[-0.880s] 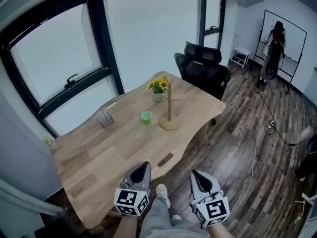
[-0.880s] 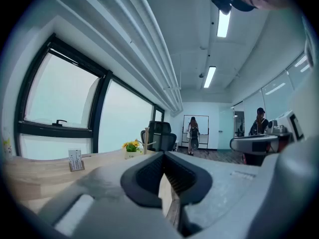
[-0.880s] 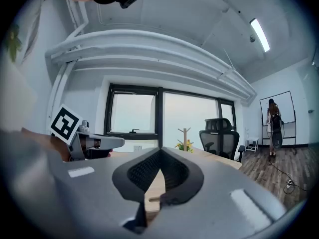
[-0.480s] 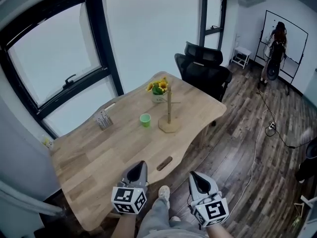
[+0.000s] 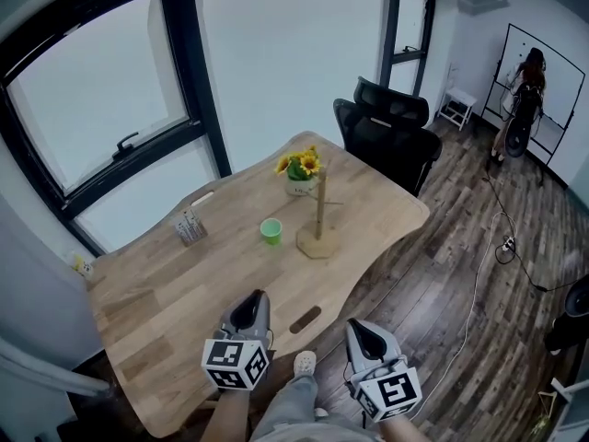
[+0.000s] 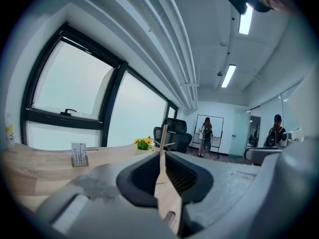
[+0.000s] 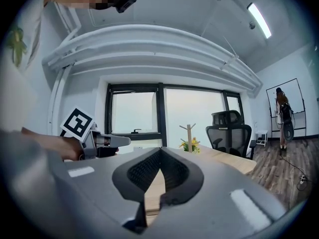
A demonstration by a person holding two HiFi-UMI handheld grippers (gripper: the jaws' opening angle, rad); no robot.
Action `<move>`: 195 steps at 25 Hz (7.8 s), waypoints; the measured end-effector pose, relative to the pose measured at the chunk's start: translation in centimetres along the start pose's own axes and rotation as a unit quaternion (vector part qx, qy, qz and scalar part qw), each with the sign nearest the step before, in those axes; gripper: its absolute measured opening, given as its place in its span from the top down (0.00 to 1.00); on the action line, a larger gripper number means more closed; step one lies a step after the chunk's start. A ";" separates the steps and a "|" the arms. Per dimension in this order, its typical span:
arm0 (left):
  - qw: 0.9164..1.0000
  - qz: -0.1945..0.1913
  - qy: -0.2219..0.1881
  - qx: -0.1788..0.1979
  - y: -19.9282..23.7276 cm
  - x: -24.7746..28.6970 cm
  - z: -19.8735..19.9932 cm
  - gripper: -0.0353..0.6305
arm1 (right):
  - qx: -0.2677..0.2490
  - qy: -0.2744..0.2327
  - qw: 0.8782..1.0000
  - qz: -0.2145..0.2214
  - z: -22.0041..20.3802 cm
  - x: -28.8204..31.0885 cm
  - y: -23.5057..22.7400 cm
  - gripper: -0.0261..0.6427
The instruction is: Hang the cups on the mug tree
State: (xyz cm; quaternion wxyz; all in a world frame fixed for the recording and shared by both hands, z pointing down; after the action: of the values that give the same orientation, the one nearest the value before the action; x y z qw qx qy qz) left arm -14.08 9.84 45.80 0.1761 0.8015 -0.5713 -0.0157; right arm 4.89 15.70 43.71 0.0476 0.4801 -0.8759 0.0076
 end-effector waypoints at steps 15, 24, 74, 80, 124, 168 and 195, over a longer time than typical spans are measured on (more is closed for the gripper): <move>1.000 0.011 -0.003 -0.028 4.6 9.8 3.4 0.68 | -0.008 0.011 1.000 -0.001 1.0 7.9 -5.5 0.96; 0.998 0.023 0.024 -0.048 7.3 13.8 3.9 0.68 | -0.009 0.014 1.000 0.001 1.2 11.0 -6.7 0.96; 0.929 0.036 0.217 -0.298 20.5 28.5 -8.5 0.68 | 0.020 0.097 0.995 0.004 -4.0 21.0 -11.0 0.96; 0.907 0.029 0.226 -0.354 21.2 29.4 -10.2 0.68 | 0.019 0.104 0.994 -0.001 -4.4 21.6 -11.1 0.96; 0.895 0.057 0.239 -0.373 21.7 30.2 -11.8 0.92 | 0.012 0.125 0.992 -0.027 -5.5 20.7 -11.0 0.96; 0.953 0.190 0.021 -0.234 18.6 26.4 5.1 0.92 | -0.006 0.061 0.997 0.047 -1.2 19.2 -15.7 0.96; 0.977 0.166 -0.019 -0.132 13.2 28.6 7.9 0.92 | -0.002 0.052 0.998 0.032 -0.8 18.3 -16.7 0.96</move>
State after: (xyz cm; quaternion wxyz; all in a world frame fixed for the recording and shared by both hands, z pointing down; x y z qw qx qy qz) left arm -17.98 -22.40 47.42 0.2701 0.6644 -0.6927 -0.0765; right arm 9.25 -8.60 45.63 0.0940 0.4504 -0.8873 0.0319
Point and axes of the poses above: the fingertips, and each gripper's own axes: x forward along the fingers, y to its left, z out of its top, the point moved 2 cm from there along -x, backward along the fingers, and after that the axes turned 6 degrees about -x, right-handed, at the moved point
